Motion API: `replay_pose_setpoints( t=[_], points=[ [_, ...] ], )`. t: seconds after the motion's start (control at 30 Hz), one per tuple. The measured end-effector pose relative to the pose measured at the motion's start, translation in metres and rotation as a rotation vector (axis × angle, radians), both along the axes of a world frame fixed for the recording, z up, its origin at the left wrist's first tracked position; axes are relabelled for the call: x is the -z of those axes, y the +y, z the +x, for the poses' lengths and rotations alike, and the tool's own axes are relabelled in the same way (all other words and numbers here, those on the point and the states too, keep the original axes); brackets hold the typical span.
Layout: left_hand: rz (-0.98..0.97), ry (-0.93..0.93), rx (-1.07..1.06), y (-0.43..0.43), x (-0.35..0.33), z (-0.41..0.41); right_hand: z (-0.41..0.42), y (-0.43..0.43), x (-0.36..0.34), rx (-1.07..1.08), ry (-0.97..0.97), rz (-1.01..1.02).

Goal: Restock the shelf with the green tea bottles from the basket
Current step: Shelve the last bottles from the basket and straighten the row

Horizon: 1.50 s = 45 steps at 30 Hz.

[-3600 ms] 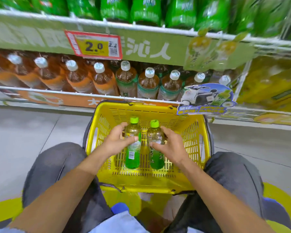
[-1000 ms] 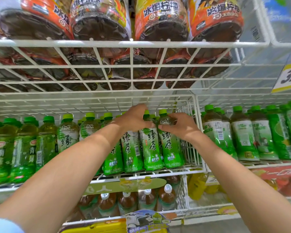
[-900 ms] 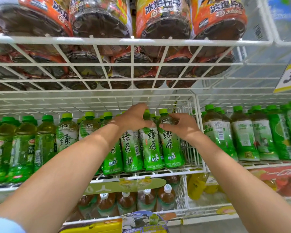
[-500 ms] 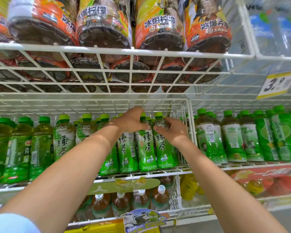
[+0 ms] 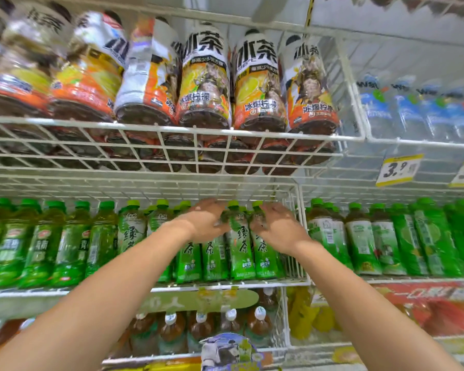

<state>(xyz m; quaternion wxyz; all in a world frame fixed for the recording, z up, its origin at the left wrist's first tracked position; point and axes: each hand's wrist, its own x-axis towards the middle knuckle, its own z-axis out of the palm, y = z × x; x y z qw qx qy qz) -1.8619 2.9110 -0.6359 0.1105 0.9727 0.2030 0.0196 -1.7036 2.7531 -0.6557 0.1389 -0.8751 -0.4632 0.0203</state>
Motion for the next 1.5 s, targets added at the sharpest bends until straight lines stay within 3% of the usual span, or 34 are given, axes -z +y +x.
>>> replay_pose_setpoints(
  t=[0.23, 0.47, 0.8, 1.13, 1.5],
  points=[
    [0.220, 0.110, -0.091, 0.014, 0.006, -0.083, -0.052, -0.007, -0.012, -0.116, -0.186, -0.172],
    [0.231, 0.095, -0.128, 0.029, -0.001, -0.120, -0.077, 0.001, -0.008, -0.131, -0.193, -0.187],
    [0.077, 0.048, -0.157, 0.059, -0.008, -0.094, -0.069, 0.047, -0.010, -0.205, -0.195, -0.148],
    [0.042, 0.045, -0.108, 0.107, 0.004, -0.031, -0.030, 0.118, -0.006, -0.321, -0.255, -0.147],
    [-0.074, -0.085, -0.037, 0.130, 0.032, 0.000, -0.002, 0.123, -0.002, -0.419, 0.049, -0.053]
  ],
)
